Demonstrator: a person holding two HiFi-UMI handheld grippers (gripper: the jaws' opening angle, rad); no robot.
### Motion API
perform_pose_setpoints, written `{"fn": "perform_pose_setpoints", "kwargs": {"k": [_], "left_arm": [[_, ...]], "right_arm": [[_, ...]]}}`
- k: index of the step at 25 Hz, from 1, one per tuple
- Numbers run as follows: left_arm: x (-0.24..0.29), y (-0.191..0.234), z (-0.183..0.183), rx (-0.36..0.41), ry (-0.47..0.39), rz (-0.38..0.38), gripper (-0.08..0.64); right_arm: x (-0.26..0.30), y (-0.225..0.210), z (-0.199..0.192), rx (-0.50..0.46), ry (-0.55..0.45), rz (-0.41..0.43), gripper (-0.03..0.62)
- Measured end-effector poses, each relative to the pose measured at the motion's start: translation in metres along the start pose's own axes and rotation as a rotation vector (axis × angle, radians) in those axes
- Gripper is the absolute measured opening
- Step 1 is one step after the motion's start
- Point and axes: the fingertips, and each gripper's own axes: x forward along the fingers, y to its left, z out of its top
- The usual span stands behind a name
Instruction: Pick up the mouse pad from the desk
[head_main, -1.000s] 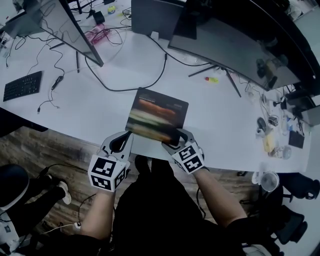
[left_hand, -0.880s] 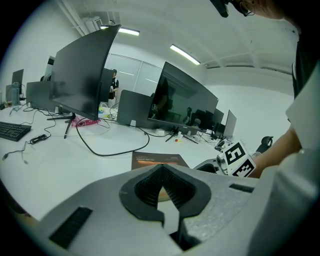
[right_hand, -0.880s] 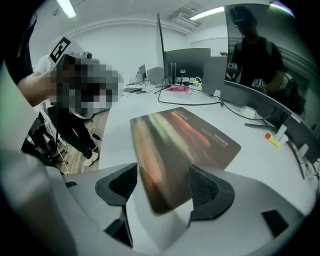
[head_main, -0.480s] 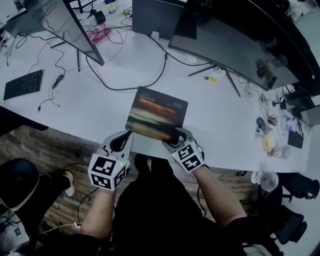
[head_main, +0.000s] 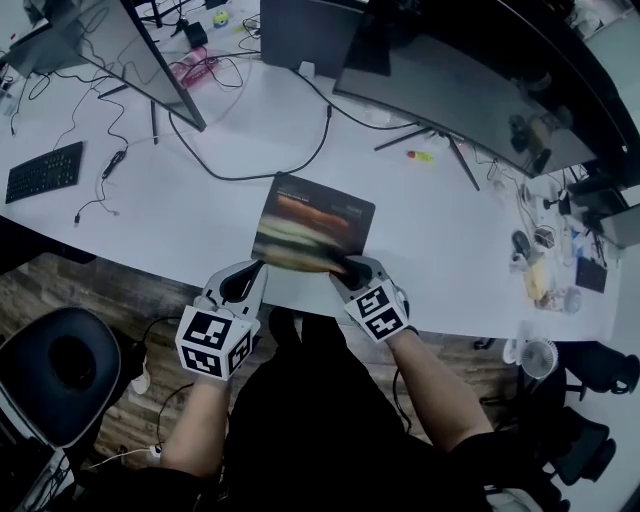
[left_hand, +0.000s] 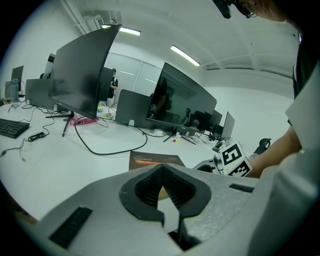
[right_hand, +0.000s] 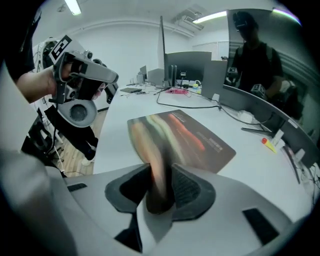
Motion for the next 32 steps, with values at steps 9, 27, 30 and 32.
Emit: {"fn": "perform_pose_setpoints", "kwargs": {"k": [9,27,30,32], "left_arm": [[-0.002,0.001,0.004,0.002,-0.01,-0.002,0.008],[-0.038,-0.024,0.06,0.049,-0.111,-0.055,0.008],[-0.036,-0.036,0.069,0.066,-0.119,-0.085,0.008],[-0.033,-0.044,0.075,0.083,-0.123,-0.105,0.008]], "right_arm": [[-0.004,-0.014,0.003,0.003,0.011,-0.029,0.054],[-0.099,-0.023,0.048,0.022,-0.087,-0.188,0.034],[-0.122,-0.026,0.046,0.054,-0.107,-0.217,0.034],[-0.137,-0.03,0.044,0.077,-0.123,-0.24,0.034]]}}
